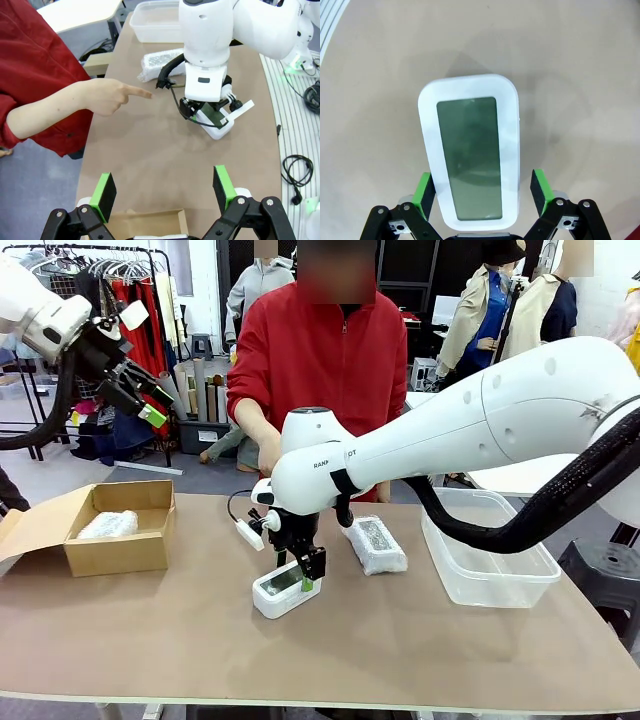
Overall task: Separate and place wrapped and unwrapped clocks.
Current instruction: Pick up the Digital clock indicated by the person.
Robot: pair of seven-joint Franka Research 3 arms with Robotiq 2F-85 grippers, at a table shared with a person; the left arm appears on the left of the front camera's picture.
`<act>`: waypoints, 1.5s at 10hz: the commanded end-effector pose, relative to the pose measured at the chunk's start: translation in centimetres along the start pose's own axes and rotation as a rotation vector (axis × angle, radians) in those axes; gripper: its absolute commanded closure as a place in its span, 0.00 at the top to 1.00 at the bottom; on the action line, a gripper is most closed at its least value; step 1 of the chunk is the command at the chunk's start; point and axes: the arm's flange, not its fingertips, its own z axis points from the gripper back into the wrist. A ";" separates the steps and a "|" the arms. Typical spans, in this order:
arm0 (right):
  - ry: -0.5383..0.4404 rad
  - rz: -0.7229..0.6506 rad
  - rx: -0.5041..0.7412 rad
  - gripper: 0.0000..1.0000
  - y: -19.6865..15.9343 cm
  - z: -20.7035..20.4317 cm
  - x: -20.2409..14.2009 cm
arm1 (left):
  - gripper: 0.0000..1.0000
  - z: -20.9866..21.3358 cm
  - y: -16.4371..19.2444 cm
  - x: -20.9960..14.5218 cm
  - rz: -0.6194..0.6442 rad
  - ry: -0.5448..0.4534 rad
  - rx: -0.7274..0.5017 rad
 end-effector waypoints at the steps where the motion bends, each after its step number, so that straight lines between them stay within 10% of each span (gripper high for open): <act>1: 0.017 -0.005 -0.002 1.00 -0.5 -0.4 0.9 | 1.00 0.1 -0.1 0.0 -0.006 0.002 0.001; 5: 0.017 0.015 0.035 1.00 -0.6 -1.6 1.5 | 1.00 0.1 -0.1 0.0 -0.006 0.002 0.001; 10: 0.008 0.041 0.071 0.01 -0.4 -1.1 2.3 | 1.00 0.1 -0.1 0.0 -0.006 0.002 0.001; 15: -0.112 -0.001 0.029 0.00 0.6 7.1 3.8 | 1.00 0.1 -0.1 0.0 -0.006 0.002 0.001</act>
